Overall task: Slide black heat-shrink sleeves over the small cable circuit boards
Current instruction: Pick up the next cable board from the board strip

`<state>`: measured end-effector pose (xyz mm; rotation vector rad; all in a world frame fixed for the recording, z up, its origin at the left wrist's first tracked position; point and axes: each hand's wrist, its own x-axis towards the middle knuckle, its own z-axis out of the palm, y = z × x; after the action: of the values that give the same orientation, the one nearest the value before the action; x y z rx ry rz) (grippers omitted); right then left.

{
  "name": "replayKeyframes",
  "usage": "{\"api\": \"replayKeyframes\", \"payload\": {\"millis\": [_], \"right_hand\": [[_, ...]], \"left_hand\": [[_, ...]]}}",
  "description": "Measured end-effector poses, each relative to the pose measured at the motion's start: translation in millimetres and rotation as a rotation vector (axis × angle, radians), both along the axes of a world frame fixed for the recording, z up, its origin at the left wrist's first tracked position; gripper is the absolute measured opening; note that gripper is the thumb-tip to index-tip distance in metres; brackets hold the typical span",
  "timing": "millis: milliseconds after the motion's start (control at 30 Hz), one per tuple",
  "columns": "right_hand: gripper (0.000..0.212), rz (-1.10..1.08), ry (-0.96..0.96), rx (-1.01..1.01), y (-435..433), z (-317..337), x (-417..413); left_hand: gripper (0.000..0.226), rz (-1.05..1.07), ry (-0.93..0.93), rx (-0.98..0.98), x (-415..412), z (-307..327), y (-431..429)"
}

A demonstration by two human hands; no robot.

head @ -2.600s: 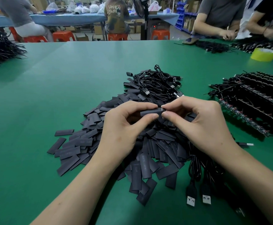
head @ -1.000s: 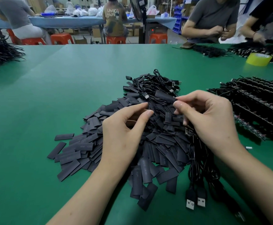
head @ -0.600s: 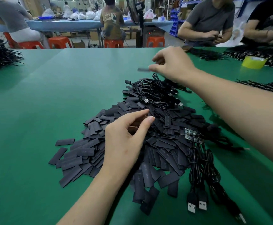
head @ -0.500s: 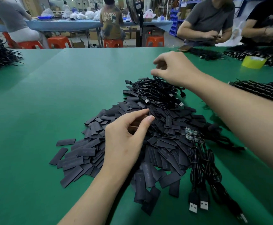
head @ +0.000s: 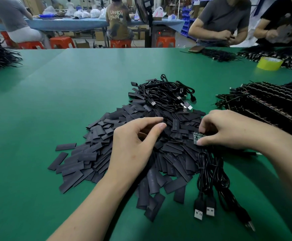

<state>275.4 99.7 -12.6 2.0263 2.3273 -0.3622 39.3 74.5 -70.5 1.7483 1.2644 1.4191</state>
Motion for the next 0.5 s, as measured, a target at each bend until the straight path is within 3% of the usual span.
{"api": "replayKeyframes", "payload": {"millis": [200, 300, 500], "right_hand": [[0.035, 0.167, 0.397, 0.038, -1, 19, -17], [0.035, 0.253, 0.502, 0.047, -6, 15, -37], [0.048, 0.187, 0.729, 0.086, -17, -2, -32]], "left_hand": [[0.013, -0.112, 0.040, -0.016, 1, -2, 0], [0.009, -0.215, 0.079, -0.066, 1, -3, 2], [0.016, -0.313, -0.073, -0.163, 0, -5, 5]]}}
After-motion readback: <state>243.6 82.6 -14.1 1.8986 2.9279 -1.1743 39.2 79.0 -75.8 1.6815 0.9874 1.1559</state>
